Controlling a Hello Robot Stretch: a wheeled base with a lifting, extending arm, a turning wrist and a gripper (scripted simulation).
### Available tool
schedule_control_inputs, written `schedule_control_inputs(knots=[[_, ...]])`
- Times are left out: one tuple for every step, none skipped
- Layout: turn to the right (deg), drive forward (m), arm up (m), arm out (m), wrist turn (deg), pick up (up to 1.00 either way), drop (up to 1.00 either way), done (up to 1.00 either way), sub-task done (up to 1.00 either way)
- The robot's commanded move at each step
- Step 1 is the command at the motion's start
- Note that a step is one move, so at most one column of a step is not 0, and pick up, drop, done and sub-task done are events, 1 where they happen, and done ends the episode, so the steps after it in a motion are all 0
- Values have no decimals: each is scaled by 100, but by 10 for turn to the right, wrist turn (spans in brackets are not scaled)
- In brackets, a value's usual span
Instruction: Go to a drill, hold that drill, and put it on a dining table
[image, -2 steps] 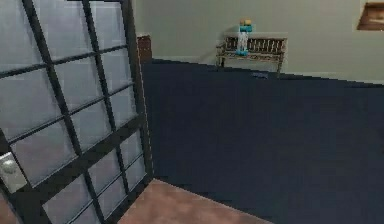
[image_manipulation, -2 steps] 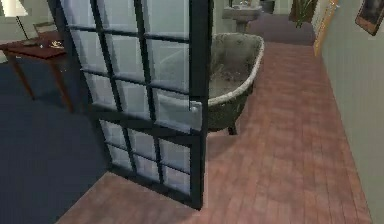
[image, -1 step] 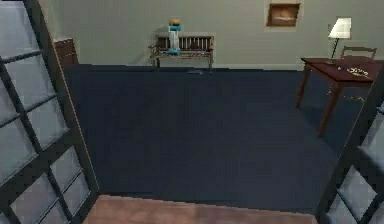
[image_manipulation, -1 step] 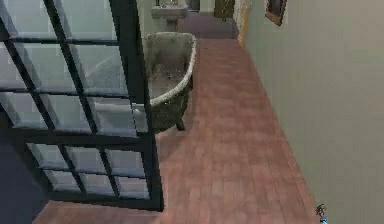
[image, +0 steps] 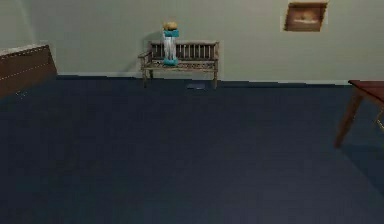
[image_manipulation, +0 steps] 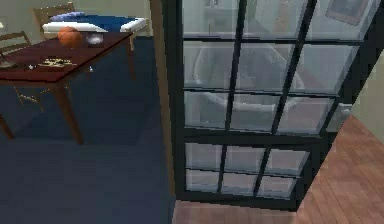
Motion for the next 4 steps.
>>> schedule_control_inputs(knots=[[0,35,0,0,0,0,0,0,0],[-420,0,0,0,0,0,0,0,0],[0,65,0,0,0,0,0,0,0],[-210,0,0,0,0,0,0,0,0]])
